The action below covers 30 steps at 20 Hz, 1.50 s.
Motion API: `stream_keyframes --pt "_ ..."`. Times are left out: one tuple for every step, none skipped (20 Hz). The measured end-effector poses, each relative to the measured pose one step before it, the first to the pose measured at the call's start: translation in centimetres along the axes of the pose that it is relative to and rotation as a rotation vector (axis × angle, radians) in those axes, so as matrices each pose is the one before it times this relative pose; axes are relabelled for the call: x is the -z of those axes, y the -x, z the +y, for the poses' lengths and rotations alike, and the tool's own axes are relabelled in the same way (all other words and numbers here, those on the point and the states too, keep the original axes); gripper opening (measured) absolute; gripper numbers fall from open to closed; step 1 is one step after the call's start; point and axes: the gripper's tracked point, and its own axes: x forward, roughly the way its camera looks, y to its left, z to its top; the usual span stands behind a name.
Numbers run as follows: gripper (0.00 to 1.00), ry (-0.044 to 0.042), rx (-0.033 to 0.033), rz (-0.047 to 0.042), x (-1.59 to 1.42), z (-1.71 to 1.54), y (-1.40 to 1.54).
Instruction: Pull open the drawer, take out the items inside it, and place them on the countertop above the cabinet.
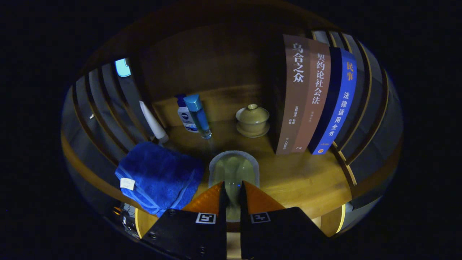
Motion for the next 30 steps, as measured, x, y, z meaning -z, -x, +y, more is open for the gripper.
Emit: stream_keyframes --pt "0.2 0.00218 0.00198 0.01195 0.116 0.081 -0.366" --pt "0.2 0.00679 -0.00548 0.00351 -0.006 0.253 -0.185" --pt "0.2 0.00365 -0.00285 -0.00077 -0.099 0.126 0.084" --pt "0.24 -0.00174 -0.01052 -0.0109 -0.466 0.285 0.026" --pt "0.25 -0.00119 -0.00562 -0.01094 -0.195 0.138 0.003" --pt "0.35 -0.00298 -0.0005 -0.00348 -0.036 -0.077 -0.093" --pt "0.45 -0.00565 -0.00321 -0.00189 -0.018 0.008 -0.026" --pt "0.55 -0.007 -0.00296 0.00118 0.093 0.059 -0.173" --pt "0.65 -0.00319 -0.00406 0.00176 -0.054 0.044 0.036" --pt "0.75 0.00002 -0.00083 -0.00268 0.265 -0.032 0.157" --pt "0.86 0.00353 0.00316 -0.00677 -0.095 -0.125 0.153" --pt "0.96 0.00535 0.00424 -0.0058 0.081 -0.117 0.231" --pt "0.96 0.00353 0.00187 -0.00884 -0.038 -0.04 0.332" --pt "1.0 0.00141 0.00141 -0.01021 0.0 0.056 0.475" --pt "1.0 -0.00203 0.00088 -0.01051 0.011 0.003 0.495" --pt "0.99 -0.00282 -0.0032 -0.01088 0.172 0.082 0.646" --pt "0.99 -0.002 -0.00418 -0.01548 0.203 0.178 0.677" --pt "0.99 0.00157 -0.00469 -0.01789 0.18 0.301 0.875" --pt "0.99 0.00172 -0.00181 -0.02108 0.26 0.156 0.876" --pt "0.99 0.00414 -0.00126 -0.01979 0.213 0.145 1.184" --pt "0.99 0.00121 -0.0078 -0.01967 0.303 0.349 1.27" --pt "0.99 0.00204 -0.0055 -0.02085 0.469 0.334 1.222" --pt "0.99 0.0047 0.00393 -0.01992 0.415 0.157 1.274" --pt "0.99 0.00742 -0.0005 -0.02005 0.382 0.206 1.569" --pt "0.99 0.00146 -0.01015 -0.02729 0.238 0.387 1.583" --pt "0.99 0.00002 -0.01407 -0.0322 0.128 0.44 1.488" --pt "0.99 0.00269 -0.00618 -0.03789 -0.017 0.231 1.579" --pt "0.99 0.00368 -0.00879 -0.03977 -0.045 0.291 1.779" --pt "0.99 0.00595 -0.00564 -0.03984 -0.07 0.279 1.798" --pt "0.99 0.00843 0.00128 -0.03509 0.173 0.034 1.659"
